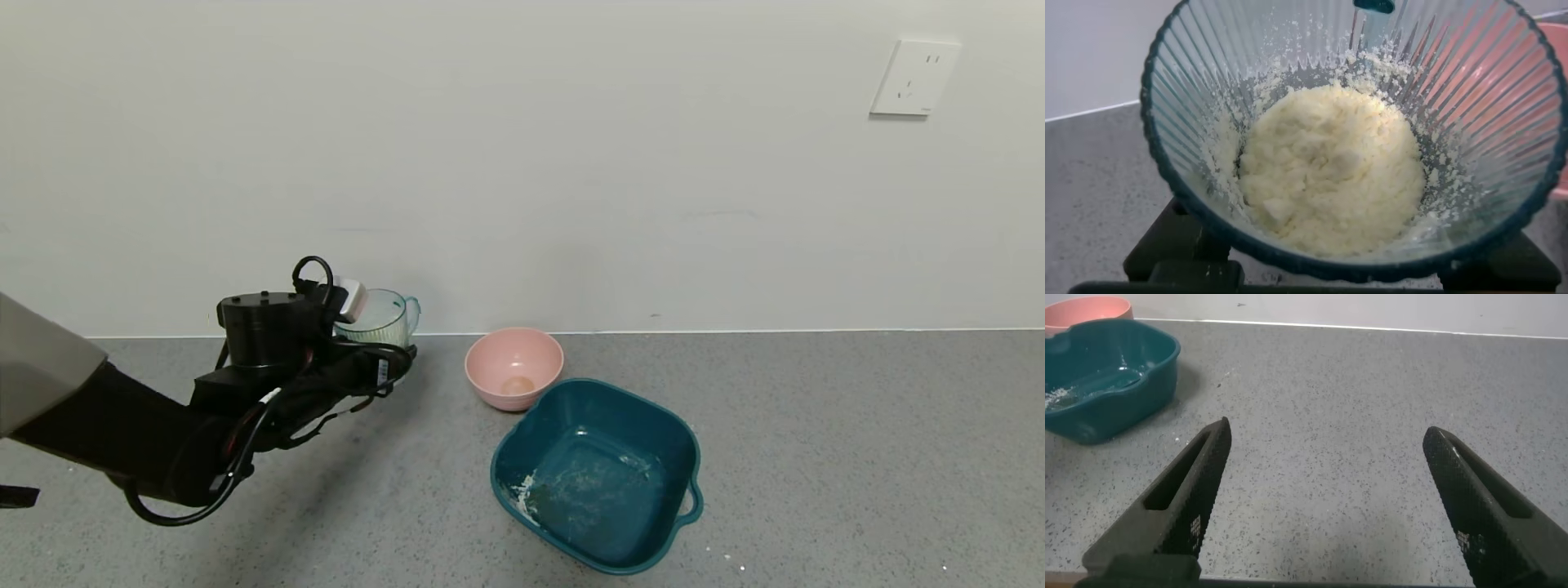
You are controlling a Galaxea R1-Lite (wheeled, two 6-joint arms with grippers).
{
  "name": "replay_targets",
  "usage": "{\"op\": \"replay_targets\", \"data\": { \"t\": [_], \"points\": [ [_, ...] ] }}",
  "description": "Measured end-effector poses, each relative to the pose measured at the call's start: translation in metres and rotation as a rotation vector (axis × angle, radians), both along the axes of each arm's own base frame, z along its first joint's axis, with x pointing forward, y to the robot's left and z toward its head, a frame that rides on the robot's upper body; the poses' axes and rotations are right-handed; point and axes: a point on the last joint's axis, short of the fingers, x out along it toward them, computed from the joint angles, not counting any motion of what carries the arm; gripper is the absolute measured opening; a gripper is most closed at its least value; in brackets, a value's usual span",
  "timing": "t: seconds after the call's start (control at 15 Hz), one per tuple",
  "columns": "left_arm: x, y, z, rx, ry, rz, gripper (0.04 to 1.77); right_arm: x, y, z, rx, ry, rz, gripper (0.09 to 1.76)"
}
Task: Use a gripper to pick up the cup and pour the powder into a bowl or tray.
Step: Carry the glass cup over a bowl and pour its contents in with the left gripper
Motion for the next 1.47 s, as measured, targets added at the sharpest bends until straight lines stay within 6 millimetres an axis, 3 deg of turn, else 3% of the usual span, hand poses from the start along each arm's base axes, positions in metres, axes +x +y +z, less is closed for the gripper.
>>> {"op": "replay_targets", "data": {
  "t": [0.47, 1.47],
  "points": [
    [0.012, -0.031, 0.018, 0.179, -0.030, -0.003, 1.31, 0.000, 0.000, 0.000, 0.000, 0.000, 0.000, 1.71],
    [0.034, -0.072, 0.020, 0.573, 0.033, 0.004, 1.30, 0.000, 0.000, 0.000, 0.000, 0.000, 0.000, 1.71]
  ]
}}
